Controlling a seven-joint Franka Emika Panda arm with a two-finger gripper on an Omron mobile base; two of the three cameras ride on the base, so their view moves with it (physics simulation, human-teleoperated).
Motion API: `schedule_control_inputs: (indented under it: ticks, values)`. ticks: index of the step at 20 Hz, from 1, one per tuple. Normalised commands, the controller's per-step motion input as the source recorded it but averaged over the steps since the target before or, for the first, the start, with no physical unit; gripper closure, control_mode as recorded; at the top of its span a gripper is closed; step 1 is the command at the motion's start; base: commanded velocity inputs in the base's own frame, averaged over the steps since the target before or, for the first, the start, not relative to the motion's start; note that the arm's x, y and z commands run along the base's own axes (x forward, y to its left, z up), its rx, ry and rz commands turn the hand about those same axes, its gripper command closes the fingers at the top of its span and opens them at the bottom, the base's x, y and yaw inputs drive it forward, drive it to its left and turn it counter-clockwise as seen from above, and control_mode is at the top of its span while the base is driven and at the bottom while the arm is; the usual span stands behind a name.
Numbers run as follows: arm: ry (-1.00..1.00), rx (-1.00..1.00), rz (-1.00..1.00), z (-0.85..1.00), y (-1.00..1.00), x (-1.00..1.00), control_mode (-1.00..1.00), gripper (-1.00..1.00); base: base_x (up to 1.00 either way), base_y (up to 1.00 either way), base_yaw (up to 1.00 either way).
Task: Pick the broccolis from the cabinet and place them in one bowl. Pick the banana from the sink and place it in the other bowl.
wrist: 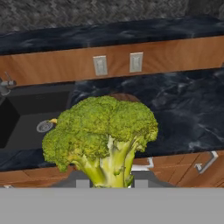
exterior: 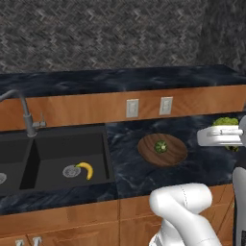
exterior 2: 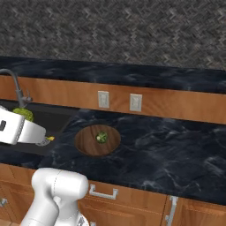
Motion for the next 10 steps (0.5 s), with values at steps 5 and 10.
schedule_control_inputs:
  ticks: [5, 10]
  values:
    - [0.0, 0.0, 0.0, 0.0, 0.0, 0.0, 1.0, 1.0, 0.54, 0.39, -0.06]
    - [0.0, 0.0, 0.0, 0.0, 0.0, 0.0, 1.0, 1.0, 0.1, 0.08, -0.01]
